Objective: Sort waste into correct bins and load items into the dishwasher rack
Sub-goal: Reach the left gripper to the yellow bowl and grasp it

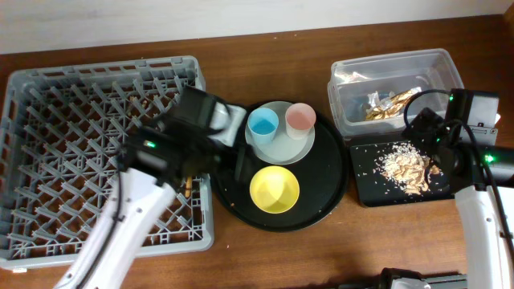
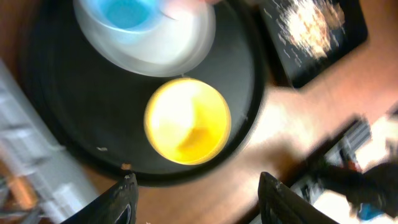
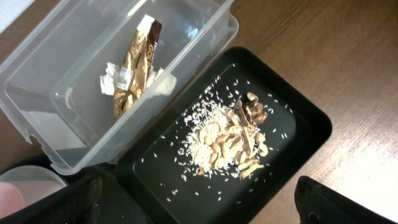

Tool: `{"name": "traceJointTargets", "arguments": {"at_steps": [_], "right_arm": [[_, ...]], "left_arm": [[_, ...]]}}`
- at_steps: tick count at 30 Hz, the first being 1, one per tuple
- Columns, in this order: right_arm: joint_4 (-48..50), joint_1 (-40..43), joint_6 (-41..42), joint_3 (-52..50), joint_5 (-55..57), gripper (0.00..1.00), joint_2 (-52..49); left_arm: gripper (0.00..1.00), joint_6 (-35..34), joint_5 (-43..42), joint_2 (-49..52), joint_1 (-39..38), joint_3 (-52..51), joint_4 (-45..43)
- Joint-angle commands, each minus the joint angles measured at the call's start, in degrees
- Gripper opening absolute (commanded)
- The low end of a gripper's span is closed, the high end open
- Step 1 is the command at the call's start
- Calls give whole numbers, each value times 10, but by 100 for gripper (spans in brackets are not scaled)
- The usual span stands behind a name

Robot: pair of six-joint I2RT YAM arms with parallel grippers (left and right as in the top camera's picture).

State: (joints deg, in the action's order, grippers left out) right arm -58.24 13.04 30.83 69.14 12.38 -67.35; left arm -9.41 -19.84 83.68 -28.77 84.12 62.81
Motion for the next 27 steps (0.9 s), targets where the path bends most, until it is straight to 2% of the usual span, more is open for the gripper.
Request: {"name": "traceJointTargets", "arguments": {"at_steps": [1, 3, 7, 8, 13, 16, 21, 24, 26, 27], "right_arm": [[-28, 3, -7, 0, 2, 98, 1], [-49, 3, -61, 0, 3, 99, 4], [-60, 6, -64, 25, 10, 99, 57], [-59, 5, -64, 35, 17, 99, 86], [-54, 5, -64, 42, 18, 99, 176], [-55, 5, -64, 42, 18, 99, 174], [-55, 5, -64, 42, 18, 99, 147], [-55, 5, -64, 42, 18, 99, 121], [-55, 5, -64, 42, 18, 99, 96], [-54, 5, -64, 42, 18, 99, 75]], "left_arm": [[60, -1, 94, 7, -123, 0, -2], [59, -50, 124, 30, -188, 0, -2], [54, -51, 125, 107, -264, -1, -6], [50, -51, 133, 134, -276, -1, -8], [48, -58, 200, 218, -294, -1, -59], [43, -64, 205, 266, -294, -1, -82], [28, -64, 214, 320, -293, -1, -107], [11, -64, 214, 326, -293, -1, -107], [9, -64, 214, 326, -293, -1, -106], [1, -64, 214, 326, -293, -1, -103]]}}
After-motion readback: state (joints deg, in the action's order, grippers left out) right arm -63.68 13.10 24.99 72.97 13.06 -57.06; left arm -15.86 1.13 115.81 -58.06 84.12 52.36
